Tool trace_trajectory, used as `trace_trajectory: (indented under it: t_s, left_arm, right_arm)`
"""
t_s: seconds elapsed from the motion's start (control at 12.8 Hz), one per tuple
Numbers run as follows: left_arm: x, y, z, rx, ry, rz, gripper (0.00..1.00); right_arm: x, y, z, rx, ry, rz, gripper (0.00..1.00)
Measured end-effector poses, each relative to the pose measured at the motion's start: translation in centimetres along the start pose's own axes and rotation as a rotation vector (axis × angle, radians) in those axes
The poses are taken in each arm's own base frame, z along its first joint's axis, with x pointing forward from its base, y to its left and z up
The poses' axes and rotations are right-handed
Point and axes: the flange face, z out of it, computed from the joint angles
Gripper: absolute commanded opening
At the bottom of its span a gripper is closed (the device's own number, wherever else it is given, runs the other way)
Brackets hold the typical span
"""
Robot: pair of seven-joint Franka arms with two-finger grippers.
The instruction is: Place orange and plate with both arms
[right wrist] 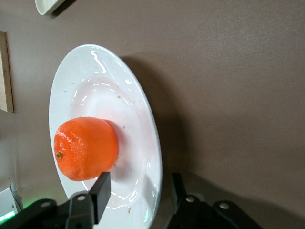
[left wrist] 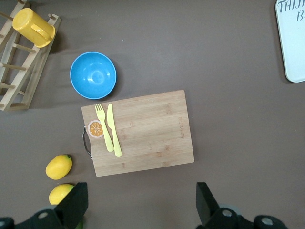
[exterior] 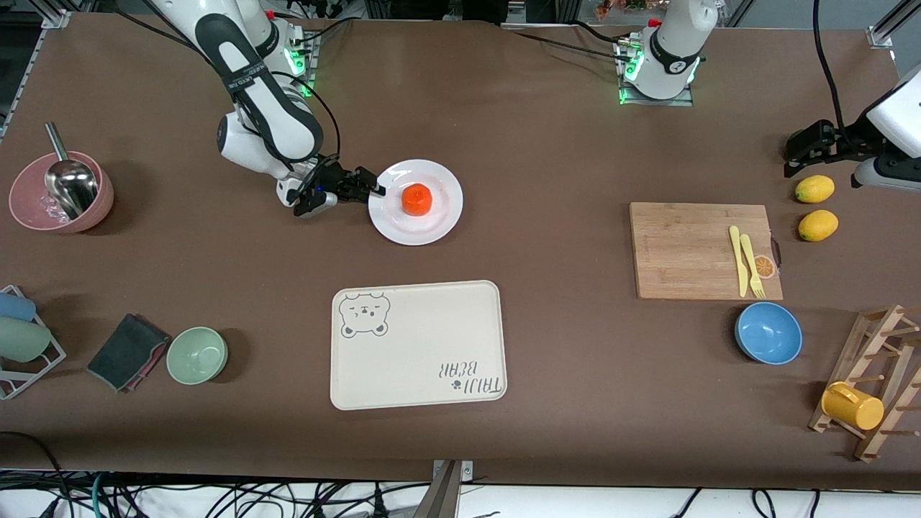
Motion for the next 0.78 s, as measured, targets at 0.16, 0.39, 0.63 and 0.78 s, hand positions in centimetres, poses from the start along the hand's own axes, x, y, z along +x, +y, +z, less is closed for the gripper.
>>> trace_trajectory:
  t_s: [0.16, 0.39, 0.63, 0.78]
  left_arm:
    - [0.01, 0.0, 0.05, 0.0, -0.001, 0.0, 1.0]
    - [0.2, -0.02, 0.11, 0.001, 0.008, 0.001, 1.0]
    - [0.42, 0.16, 0.43, 0.001, 0.004, 0.005, 1.0]
    - [0.41, 0.1, 0.43, 0.001, 0.004, 0.004, 1.0]
  right_arm:
    - [-0.34, 0.34, 0.23, 0.005, 0.002, -0.003, 0.3]
    - [-0.63, 0.74, 0.63, 0.008, -0.001, -0.005, 0.21]
    - [-0.69, 0.84, 0.73, 0.008, -0.003, -0.007, 0.2]
    - [-0.7, 0.85, 0.73, 0.008, -0.003, -0.007, 0.2]
